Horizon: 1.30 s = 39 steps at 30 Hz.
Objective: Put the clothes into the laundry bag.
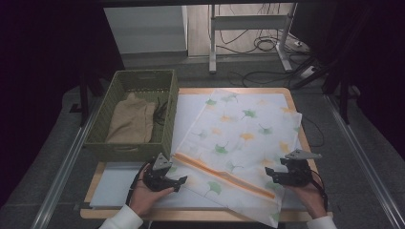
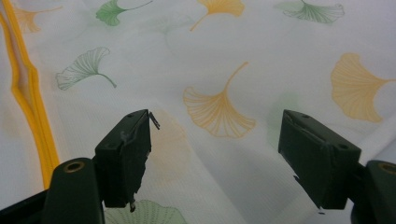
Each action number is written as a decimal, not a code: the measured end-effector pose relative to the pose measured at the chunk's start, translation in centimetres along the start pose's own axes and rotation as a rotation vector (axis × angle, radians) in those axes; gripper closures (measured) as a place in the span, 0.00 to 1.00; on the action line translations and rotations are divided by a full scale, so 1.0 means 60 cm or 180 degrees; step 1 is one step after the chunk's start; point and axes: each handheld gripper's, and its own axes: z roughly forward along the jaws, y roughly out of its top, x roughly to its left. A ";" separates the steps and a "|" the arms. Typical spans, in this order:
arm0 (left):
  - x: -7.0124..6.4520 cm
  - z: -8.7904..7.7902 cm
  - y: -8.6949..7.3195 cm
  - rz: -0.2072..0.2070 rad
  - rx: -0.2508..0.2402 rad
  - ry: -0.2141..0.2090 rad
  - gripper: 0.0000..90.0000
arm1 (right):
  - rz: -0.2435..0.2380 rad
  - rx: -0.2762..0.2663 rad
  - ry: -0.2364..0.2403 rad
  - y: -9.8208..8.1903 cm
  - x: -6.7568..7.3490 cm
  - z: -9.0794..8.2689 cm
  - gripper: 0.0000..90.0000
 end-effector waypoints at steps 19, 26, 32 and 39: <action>0.000 -0.007 -0.003 -0.0085 -0.0039 0.0054 0.21 | 0.0058 0.0059 -0.0023 0.002 -0.009 -0.004 0.31; -0.004 -0.006 -0.002 -0.0057 -0.0038 0.0031 0.21 | 0.0046 0.0054 -0.0024 0.012 -0.013 -0.017 0.32; -0.005 -0.004 -0.002 -0.0052 -0.0029 -0.0020 0.21 | 0.0062 0.0113 0.0026 0.024 -0.013 -0.021 0.33; -0.007 -0.008 -0.002 -0.0005 -0.0035 -0.0088 0.21 | 0.0019 0.0280 0.0054 0.057 0.008 -0.021 0.35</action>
